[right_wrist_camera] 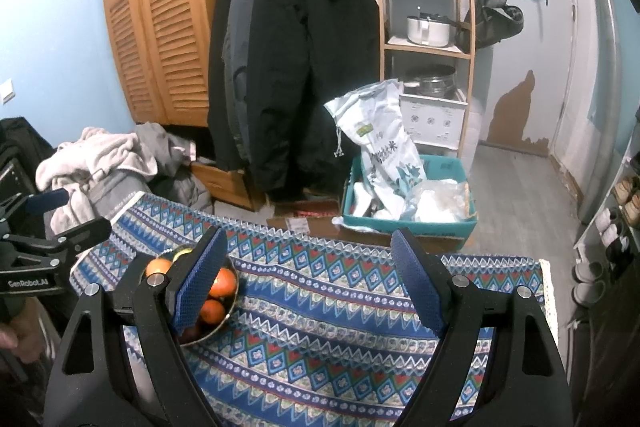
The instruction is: Organize fruits
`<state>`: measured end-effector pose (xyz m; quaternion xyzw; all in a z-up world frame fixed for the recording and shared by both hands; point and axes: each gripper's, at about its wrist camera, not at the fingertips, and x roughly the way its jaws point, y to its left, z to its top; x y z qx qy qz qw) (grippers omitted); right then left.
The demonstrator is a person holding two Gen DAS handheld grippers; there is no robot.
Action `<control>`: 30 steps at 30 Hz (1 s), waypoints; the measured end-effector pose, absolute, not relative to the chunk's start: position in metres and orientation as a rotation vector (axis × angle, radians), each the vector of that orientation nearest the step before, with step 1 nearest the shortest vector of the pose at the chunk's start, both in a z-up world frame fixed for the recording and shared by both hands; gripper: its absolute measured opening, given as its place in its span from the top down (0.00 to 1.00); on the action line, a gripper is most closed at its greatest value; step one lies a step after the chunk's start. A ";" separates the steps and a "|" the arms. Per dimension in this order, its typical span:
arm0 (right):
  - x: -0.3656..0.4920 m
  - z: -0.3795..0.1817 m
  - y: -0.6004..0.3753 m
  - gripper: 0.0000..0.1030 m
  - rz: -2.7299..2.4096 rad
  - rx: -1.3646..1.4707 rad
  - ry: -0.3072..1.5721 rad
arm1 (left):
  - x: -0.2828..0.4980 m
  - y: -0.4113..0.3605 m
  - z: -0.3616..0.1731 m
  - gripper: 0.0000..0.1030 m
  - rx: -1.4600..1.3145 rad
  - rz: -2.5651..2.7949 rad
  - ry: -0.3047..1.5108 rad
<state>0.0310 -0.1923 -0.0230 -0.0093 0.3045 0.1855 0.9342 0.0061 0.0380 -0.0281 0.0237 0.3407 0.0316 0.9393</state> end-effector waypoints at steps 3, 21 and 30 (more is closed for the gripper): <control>0.030 -0.023 -0.192 0.19 0.379 -0.020 0.622 | 0.006 0.038 -0.028 0.01 0.052 0.069 0.692; 0.032 -0.022 -0.191 0.19 0.379 -0.020 0.626 | 0.007 0.035 -0.030 0.01 0.064 0.061 0.706; 0.032 -0.022 -0.191 0.19 0.379 -0.021 0.627 | 0.006 0.032 -0.029 0.01 0.075 0.062 0.689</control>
